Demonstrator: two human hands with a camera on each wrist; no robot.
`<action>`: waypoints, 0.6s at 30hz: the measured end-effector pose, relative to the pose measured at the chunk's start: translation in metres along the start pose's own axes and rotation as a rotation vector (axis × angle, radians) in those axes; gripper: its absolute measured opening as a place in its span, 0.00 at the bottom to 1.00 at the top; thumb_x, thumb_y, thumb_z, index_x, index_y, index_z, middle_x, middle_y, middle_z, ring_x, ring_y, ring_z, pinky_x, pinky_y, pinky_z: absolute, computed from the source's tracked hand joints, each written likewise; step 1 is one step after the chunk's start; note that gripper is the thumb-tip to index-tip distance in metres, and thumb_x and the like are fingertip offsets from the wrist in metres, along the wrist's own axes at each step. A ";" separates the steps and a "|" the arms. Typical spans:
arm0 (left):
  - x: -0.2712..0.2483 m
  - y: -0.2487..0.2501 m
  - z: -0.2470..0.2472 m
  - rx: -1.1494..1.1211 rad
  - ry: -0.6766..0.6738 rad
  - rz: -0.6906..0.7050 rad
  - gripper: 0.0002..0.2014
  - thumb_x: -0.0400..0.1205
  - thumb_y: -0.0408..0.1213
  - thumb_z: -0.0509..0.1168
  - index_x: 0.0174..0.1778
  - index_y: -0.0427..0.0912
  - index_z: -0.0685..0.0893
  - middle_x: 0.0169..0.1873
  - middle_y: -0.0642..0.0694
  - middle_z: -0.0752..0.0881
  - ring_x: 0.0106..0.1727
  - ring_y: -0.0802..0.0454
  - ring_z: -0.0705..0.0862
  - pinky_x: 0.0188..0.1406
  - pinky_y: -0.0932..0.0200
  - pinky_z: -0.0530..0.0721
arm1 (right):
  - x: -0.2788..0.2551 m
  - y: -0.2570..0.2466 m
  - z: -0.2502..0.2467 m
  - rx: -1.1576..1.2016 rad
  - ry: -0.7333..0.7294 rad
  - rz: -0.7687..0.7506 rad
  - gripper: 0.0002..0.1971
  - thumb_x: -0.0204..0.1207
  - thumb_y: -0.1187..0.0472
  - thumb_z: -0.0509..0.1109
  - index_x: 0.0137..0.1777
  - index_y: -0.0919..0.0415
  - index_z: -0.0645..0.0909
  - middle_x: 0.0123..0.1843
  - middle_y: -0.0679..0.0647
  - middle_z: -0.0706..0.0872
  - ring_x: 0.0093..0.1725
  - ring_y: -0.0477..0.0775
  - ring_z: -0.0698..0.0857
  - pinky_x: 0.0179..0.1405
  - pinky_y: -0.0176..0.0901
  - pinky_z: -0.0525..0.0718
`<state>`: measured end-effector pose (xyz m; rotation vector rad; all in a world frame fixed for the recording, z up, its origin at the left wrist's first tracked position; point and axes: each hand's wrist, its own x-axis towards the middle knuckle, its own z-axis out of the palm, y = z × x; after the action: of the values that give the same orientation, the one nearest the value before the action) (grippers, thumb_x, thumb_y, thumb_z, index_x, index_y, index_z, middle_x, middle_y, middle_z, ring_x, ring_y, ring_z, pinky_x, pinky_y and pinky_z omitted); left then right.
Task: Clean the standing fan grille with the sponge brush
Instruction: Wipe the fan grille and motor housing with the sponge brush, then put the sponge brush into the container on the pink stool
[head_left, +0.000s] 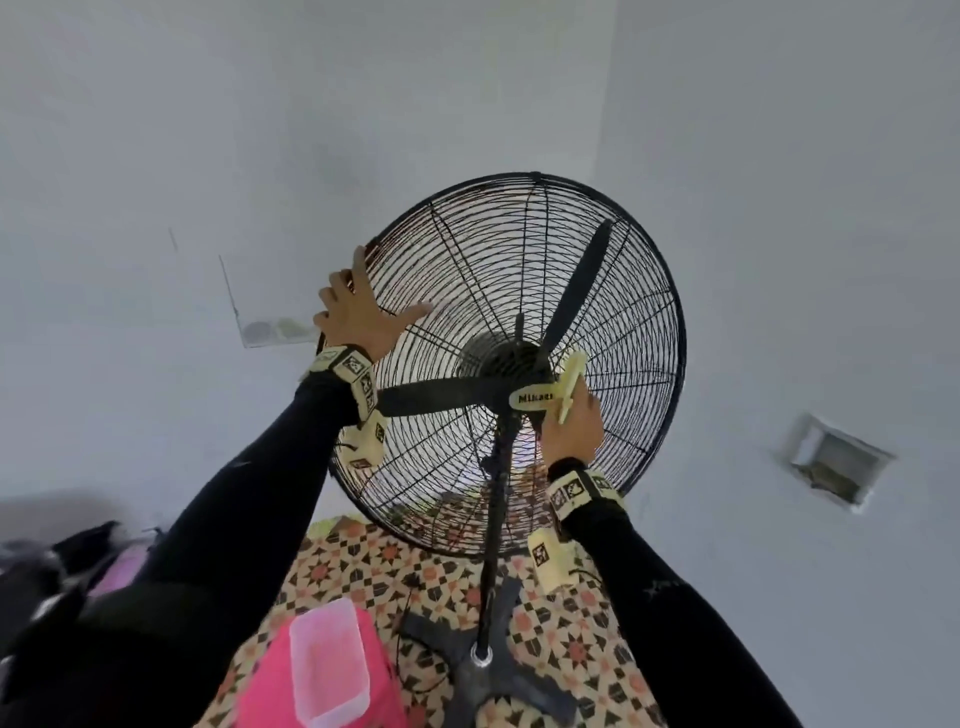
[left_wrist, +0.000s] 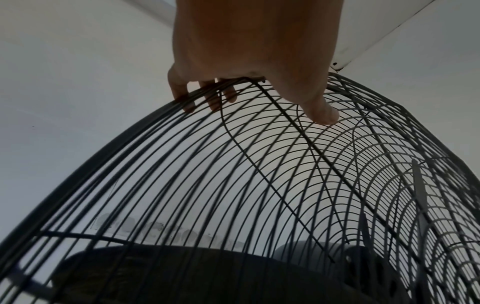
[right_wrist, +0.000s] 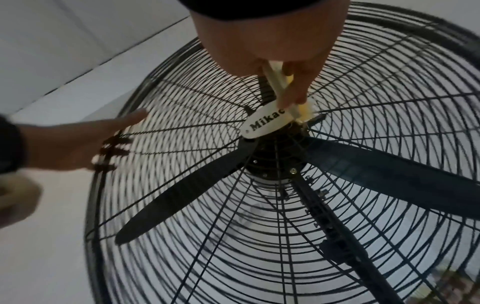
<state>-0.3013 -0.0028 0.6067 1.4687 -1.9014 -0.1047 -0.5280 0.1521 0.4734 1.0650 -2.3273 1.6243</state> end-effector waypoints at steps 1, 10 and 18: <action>-0.003 0.002 0.000 0.005 0.004 -0.001 0.64 0.69 0.86 0.57 0.92 0.53 0.39 0.85 0.31 0.59 0.81 0.29 0.64 0.74 0.24 0.68 | 0.000 -0.005 0.001 -0.057 -0.045 -0.026 0.28 0.83 0.63 0.71 0.82 0.61 0.71 0.65 0.65 0.82 0.59 0.66 0.86 0.59 0.64 0.89; -0.018 -0.043 0.007 -0.127 -0.019 0.027 0.65 0.70 0.80 0.68 0.92 0.46 0.46 0.81 0.32 0.66 0.78 0.30 0.68 0.79 0.32 0.69 | -0.017 0.009 -0.004 0.181 -0.128 -0.098 0.31 0.81 0.60 0.67 0.81 0.40 0.63 0.47 0.55 0.89 0.41 0.60 0.89 0.43 0.61 0.92; -0.094 -0.174 0.044 -0.496 -0.378 -0.088 0.45 0.80 0.69 0.68 0.88 0.48 0.65 0.75 0.40 0.78 0.72 0.42 0.81 0.73 0.40 0.82 | -0.120 -0.019 0.042 0.140 -0.173 -0.280 0.03 0.83 0.63 0.68 0.54 0.57 0.78 0.32 0.49 0.81 0.28 0.45 0.78 0.31 0.43 0.73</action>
<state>-0.1768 0.0031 0.4465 1.2439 -1.9072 -0.8835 -0.4146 0.1705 0.4155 1.5387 -2.0646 1.6624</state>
